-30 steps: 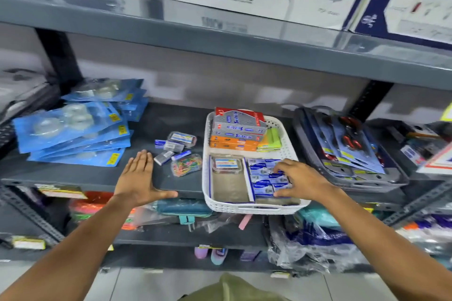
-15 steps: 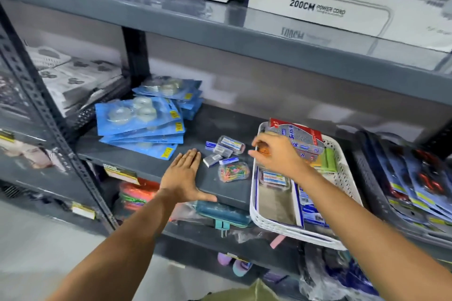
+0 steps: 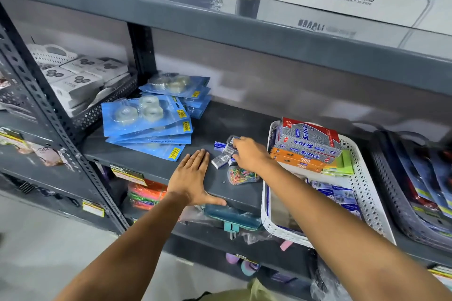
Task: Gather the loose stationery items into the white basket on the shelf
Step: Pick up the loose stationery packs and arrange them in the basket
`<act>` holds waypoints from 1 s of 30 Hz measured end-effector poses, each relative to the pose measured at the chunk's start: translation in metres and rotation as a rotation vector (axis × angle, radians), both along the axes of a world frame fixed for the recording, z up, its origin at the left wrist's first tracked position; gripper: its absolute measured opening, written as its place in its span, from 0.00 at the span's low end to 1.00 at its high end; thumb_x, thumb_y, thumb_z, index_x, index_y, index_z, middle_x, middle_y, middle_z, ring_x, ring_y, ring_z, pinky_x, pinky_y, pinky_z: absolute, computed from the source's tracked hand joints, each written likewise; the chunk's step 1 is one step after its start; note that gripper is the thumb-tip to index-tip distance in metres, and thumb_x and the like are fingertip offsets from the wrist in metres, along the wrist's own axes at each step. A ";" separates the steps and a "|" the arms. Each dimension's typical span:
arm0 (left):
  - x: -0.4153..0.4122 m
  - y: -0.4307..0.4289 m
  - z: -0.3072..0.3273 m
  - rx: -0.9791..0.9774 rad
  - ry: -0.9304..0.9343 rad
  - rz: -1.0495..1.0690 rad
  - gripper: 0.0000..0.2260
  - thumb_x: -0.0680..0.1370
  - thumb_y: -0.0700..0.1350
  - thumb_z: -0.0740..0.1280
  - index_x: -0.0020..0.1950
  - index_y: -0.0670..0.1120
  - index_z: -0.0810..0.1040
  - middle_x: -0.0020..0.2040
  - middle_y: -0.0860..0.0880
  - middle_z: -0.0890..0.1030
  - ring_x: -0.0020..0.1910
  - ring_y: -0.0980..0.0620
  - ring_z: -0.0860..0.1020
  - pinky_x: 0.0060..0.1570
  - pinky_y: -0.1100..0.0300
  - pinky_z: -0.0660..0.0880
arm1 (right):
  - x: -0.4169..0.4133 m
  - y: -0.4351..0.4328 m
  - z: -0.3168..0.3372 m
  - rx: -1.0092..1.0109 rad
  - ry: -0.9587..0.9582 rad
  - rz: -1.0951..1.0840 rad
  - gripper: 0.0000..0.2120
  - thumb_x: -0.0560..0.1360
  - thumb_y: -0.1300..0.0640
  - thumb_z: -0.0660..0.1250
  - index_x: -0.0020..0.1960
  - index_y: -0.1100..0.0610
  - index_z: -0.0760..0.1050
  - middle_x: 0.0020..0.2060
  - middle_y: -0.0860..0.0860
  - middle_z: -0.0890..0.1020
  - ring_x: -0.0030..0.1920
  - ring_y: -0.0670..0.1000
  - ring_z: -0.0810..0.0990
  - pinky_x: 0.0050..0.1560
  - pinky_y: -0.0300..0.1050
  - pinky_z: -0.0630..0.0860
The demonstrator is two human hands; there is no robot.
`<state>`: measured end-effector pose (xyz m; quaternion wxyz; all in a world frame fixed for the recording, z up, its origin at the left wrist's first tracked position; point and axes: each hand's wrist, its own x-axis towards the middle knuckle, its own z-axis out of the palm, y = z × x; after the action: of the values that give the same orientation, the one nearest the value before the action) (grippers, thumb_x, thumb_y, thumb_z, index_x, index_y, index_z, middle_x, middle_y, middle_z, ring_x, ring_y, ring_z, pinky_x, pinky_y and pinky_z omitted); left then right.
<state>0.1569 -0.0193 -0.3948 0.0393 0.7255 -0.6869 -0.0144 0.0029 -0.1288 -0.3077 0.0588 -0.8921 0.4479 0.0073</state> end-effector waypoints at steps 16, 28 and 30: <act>0.000 0.002 0.002 0.011 -0.010 -0.008 0.66 0.53 0.87 0.45 0.78 0.44 0.42 0.80 0.47 0.45 0.78 0.49 0.43 0.76 0.51 0.37 | -0.015 -0.015 0.013 0.036 -0.059 0.170 0.08 0.76 0.54 0.66 0.49 0.57 0.68 0.41 0.57 0.80 0.38 0.58 0.79 0.37 0.52 0.76; -0.001 0.001 0.003 0.022 -0.026 -0.002 0.67 0.52 0.87 0.43 0.78 0.44 0.42 0.80 0.47 0.45 0.78 0.49 0.43 0.75 0.52 0.36 | -0.022 -0.022 0.016 0.392 -0.005 0.206 0.10 0.65 0.59 0.78 0.40 0.54 0.76 0.38 0.48 0.79 0.40 0.49 0.78 0.42 0.44 0.74; -0.001 0.001 0.003 0.020 -0.028 0.000 0.66 0.52 0.87 0.44 0.78 0.44 0.42 0.80 0.47 0.46 0.78 0.49 0.44 0.75 0.53 0.35 | -0.020 -0.023 0.015 0.412 -0.023 0.190 0.13 0.65 0.60 0.78 0.46 0.56 0.77 0.41 0.50 0.80 0.41 0.49 0.77 0.44 0.44 0.75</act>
<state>0.1558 -0.0183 -0.3916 0.0224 0.7260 -0.6872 -0.0108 -0.0168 -0.1514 -0.2923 0.2441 -0.8994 0.3501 0.0941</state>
